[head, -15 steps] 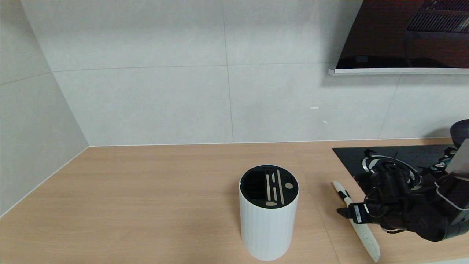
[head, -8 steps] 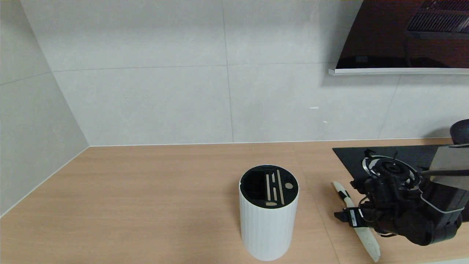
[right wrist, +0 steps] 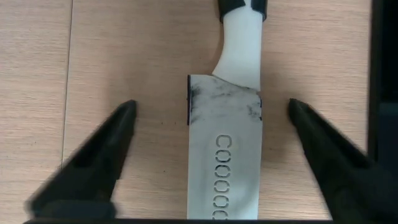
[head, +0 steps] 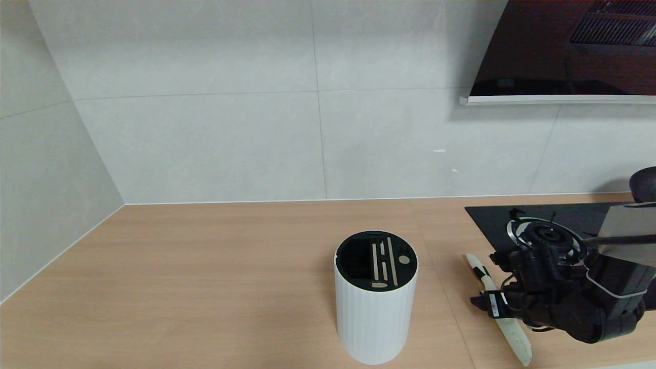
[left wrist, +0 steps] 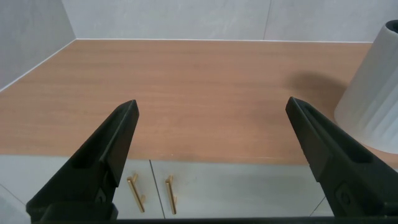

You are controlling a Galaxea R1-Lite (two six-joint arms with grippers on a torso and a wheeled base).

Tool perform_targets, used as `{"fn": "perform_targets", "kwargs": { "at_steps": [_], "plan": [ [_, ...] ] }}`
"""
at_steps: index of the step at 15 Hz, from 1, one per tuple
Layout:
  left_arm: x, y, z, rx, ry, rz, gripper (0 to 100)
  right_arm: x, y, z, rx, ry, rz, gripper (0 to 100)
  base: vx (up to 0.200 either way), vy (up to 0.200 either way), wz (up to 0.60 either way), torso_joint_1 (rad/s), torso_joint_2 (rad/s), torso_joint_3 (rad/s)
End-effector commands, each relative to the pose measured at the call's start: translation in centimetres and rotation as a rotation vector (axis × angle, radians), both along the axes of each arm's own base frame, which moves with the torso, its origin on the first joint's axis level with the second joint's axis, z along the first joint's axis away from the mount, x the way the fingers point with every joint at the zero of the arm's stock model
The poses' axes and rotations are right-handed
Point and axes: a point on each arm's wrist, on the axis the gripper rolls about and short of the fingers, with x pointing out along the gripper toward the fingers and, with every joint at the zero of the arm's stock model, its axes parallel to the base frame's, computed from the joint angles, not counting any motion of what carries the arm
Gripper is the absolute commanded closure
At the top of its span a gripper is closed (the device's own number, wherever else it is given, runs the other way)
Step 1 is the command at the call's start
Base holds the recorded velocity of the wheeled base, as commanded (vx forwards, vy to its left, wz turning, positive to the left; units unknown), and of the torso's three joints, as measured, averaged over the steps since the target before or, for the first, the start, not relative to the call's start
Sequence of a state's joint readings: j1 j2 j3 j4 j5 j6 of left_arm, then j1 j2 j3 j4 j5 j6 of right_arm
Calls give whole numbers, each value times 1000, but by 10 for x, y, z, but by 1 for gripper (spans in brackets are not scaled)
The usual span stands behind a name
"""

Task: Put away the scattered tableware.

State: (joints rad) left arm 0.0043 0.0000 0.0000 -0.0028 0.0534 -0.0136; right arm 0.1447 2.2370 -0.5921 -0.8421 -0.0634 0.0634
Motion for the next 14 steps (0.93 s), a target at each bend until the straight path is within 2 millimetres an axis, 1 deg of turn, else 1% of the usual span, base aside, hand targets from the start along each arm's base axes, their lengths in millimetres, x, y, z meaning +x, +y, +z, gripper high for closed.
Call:
{"fn": "perform_targets", "kwargs": {
  "at_steps": [1,8,10,12,14],
  "plan": [
    [0,0,0,0,1,1,0,1,-1,1,7,-3,-9,100,0,0,0,0,0,0],
    [0,0,0,0,0,1,0,1,-2,1,8,-3,-14,100,0,0,0,0,0,0],
    [0,0,0,0,1,1,0,0,-2,9,14,-27,-16,100,0,0,0,0,0,0],
    [0,0,0,0,0,1,0,-3,-2,37,48,-108,-42,100,0,0,0,0,0,0],
    [0,0,0,0,1,1,0,-13,-2,78,86,-219,-48,100,0,0,0,0,0,0]
  ]
}}
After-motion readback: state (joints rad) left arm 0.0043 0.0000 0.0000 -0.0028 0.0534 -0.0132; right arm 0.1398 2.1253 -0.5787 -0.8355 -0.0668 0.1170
